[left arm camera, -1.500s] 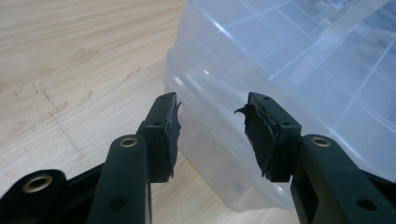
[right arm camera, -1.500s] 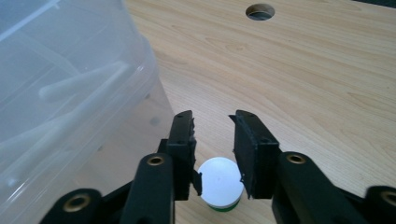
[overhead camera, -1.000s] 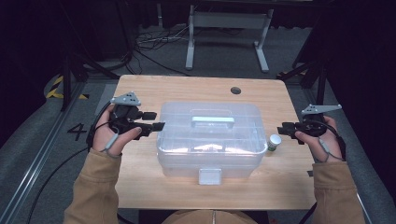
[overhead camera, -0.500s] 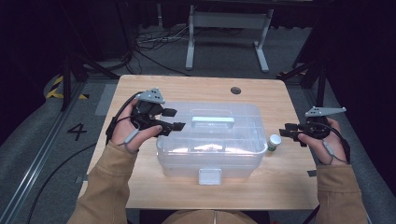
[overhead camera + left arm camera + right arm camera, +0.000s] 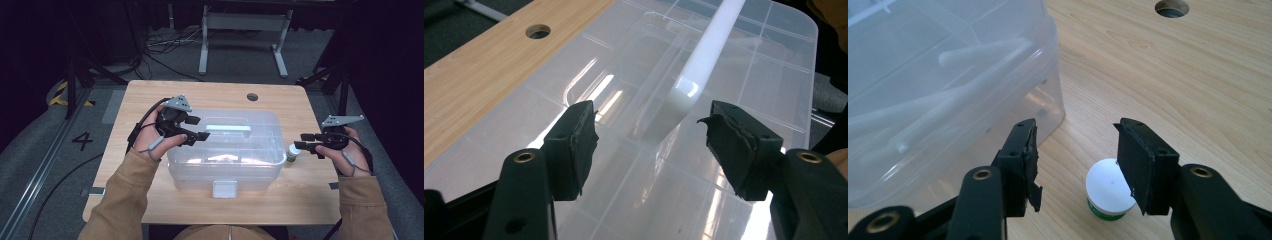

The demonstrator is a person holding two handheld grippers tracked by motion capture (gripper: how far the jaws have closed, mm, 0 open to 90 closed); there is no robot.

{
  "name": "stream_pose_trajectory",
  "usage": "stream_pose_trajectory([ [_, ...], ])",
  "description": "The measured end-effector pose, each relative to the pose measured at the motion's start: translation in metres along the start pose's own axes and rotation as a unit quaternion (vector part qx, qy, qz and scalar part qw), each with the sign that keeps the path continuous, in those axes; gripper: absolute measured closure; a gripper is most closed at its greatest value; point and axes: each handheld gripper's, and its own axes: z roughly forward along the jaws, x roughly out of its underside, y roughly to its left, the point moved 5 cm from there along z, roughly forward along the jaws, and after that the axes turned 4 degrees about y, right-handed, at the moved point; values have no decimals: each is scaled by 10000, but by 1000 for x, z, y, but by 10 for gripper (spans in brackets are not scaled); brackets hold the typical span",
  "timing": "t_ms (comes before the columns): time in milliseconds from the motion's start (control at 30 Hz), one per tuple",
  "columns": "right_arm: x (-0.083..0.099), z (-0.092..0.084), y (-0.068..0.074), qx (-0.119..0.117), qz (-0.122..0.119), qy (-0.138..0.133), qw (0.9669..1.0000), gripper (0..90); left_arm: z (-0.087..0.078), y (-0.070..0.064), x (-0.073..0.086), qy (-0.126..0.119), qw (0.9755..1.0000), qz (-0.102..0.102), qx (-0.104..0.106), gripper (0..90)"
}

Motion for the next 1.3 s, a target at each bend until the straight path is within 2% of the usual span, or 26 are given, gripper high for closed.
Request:
stream_pose_trajectory([
  [67,2,0,1,-40,186,131,9997,511,4,-1,-2,32,10000,25,4,369],
  [467,1,-2,3,-19,94,177,9998,511,21,-8,-9,218,9995,216,50,387],
  [667,0,-3,6,-73,59,192,9998,551,25,-11,-11,284,9992,267,11,475],
  [733,0,-3,8,-143,110,198,9996,581,26,-11,-12,290,9992,268,-33,493],
  [800,0,-3,10,-234,178,210,9993,598,24,-9,-14,225,9994,229,-101,548],
  [833,0,-3,10,-234,178,210,9993,598,24,-9,-14,225,9994,229,-101,612],
  [900,0,-3,13,-323,210,250,9989,613,23,-10,-14,229,9996,154,40,637],
  [933,-1,-3,13,-325,209,255,9989,615,23,-10,-15,234,9996,161,26,667],
  [1067,-1,-4,14,-323,189,263,9990,620,22,-11,-16,310,9989,296,-164,687],
  [1300,-2,-6,15,-336,143,245,9990,638,22,-9,-19,435,9986,235,-177,701],
])
